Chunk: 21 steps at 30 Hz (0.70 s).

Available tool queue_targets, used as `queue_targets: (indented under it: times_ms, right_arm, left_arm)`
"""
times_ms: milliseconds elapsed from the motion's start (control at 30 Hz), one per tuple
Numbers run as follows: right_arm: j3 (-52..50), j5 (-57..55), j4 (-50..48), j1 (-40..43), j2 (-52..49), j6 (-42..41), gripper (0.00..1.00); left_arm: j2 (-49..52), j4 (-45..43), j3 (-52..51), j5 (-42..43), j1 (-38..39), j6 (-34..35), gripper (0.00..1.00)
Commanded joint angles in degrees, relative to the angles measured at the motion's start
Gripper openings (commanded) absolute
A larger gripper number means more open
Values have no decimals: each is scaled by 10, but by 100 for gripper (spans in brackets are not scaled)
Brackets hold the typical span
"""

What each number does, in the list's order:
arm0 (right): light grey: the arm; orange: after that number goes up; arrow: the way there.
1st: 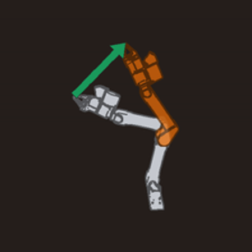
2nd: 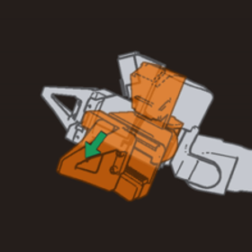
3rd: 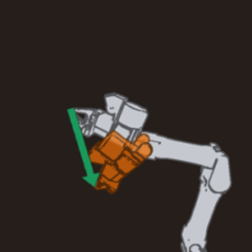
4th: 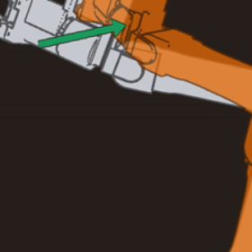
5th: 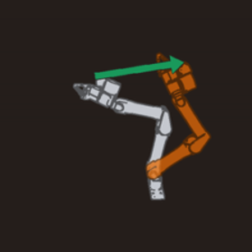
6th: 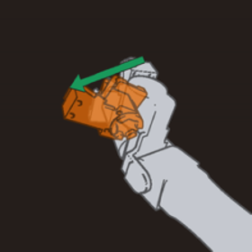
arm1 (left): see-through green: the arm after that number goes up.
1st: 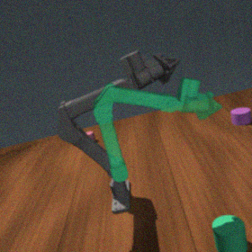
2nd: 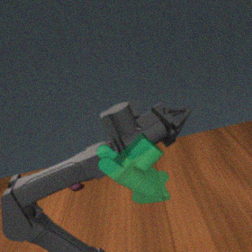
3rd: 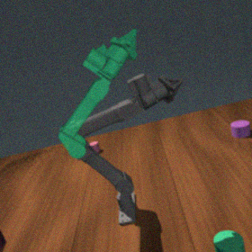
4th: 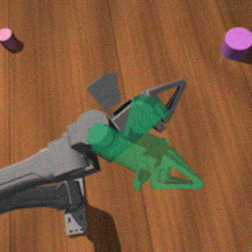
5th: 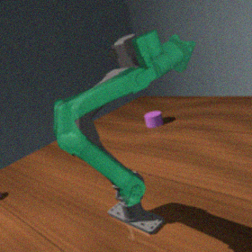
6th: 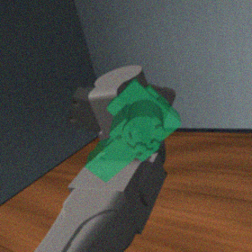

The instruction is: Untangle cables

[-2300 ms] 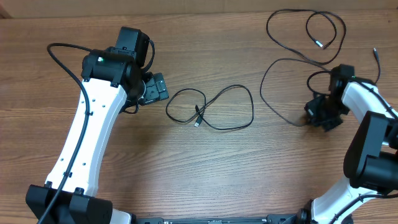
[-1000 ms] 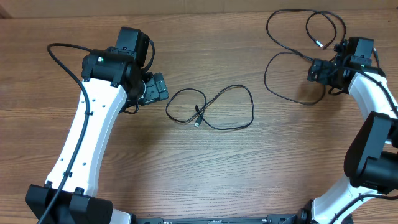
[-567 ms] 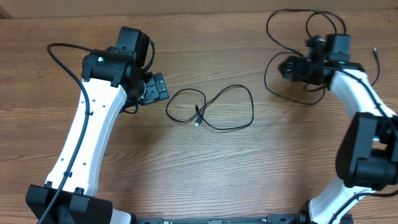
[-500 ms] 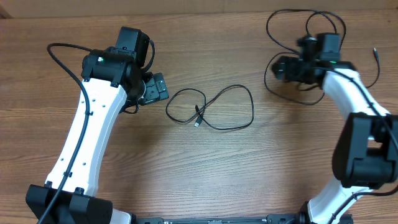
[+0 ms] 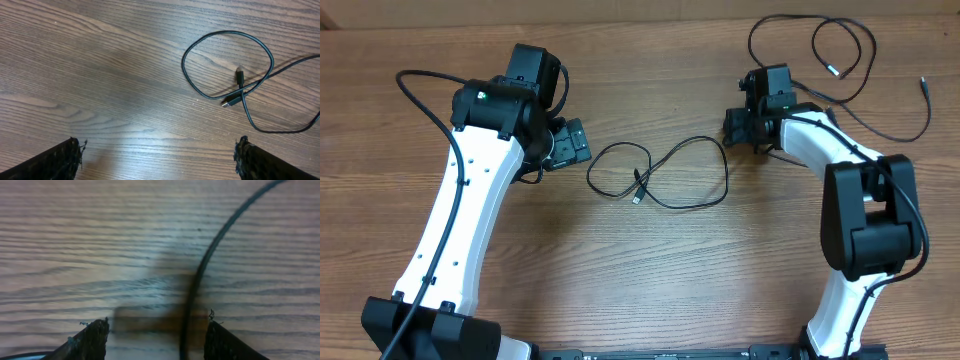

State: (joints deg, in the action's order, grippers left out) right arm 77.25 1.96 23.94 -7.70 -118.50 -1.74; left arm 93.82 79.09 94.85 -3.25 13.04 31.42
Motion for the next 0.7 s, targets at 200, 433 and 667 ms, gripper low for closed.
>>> queue_targets:
  times_ms: [200, 433, 667]
  right_arm:
    - [-2, -21, -12, 5, -12, -2, 38]
    - [-2, -19, 8, 5, -12, -4, 12]
    - [1, -8, 40, 5, -11, -4, 4]
  left_arm:
    - [6, 2, -3, 3, -3, 5, 100]
    - [6, 2, -3, 3, -3, 5, 99]
    - [6, 2, -3, 3, -2, 5, 100]
